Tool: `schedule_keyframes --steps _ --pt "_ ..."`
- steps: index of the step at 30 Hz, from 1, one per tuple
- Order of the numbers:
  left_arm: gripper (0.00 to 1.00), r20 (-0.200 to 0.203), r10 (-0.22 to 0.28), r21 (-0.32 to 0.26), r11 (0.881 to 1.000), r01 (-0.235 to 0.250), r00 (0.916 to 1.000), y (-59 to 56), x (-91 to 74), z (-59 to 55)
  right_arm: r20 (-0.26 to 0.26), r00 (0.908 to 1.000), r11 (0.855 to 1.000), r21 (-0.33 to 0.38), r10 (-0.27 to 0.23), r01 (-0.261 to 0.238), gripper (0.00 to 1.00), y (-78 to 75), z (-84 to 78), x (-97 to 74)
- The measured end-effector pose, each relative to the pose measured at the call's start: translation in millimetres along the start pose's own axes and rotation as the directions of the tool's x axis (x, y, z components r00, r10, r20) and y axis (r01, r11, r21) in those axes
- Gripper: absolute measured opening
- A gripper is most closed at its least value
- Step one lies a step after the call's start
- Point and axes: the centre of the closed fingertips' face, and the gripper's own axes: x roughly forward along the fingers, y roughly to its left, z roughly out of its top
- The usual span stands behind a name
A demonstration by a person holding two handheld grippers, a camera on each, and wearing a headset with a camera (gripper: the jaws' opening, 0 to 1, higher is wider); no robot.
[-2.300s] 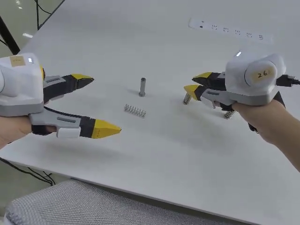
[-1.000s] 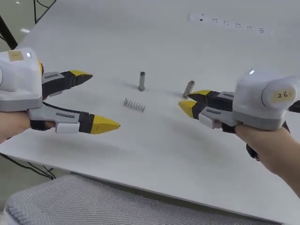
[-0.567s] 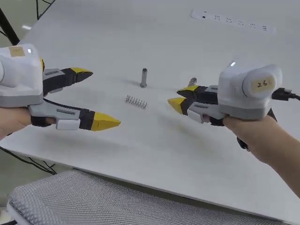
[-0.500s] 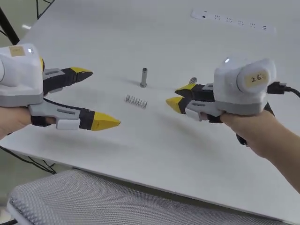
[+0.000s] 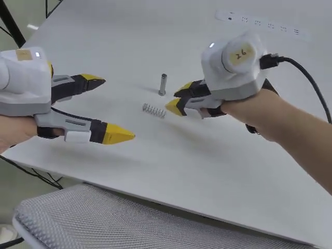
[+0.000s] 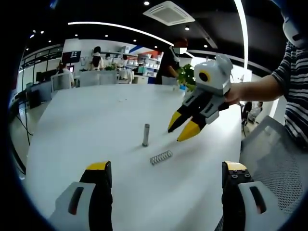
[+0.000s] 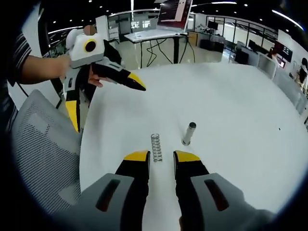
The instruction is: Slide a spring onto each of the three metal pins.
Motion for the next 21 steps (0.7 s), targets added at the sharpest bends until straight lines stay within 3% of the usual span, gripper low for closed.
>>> schedule_keyframes --steps 2,4,7,14,21 --pt "0.94 -0.004 0.001 0.000 1.000 -0.001 1.0000 0.2 -0.7 -0.8 -0.027 0.9996 1.000 -0.016 0.006 -0.006 0.22 0.9 -0.3 3.4" --pt "0.94 -0.004 0.001 -0.001 1.000 -0.001 1.0000 0.1 -1.2 -1.2 -0.090 0.9955 0.998 -0.047 0.031 -0.036 0.22 1.6 -6.7 8.3" --pt "0.94 -0.010 -0.002 -0.001 1.000 0.002 1.0000 -1.0 -1.1 -2.1 -0.121 0.9920 0.996 -0.074 0.037 -0.046 0.21 -0.3 -5.8 18.7" --pt "0.93 -0.012 -0.002 0.000 1.000 0.002 0.9999 -2.2 -1.2 -1.7 -0.139 0.9891 0.996 -0.073 0.048 -0.059 0.21 -2.6 -7.5 33.9" --pt "0.93 -0.023 -0.002 -0.003 1.000 0.002 0.9997 -1.3 -2.5 -3.3 -0.177 0.9823 0.994 -0.081 0.060 -0.075 0.20 3.7 -16.0 34.9"
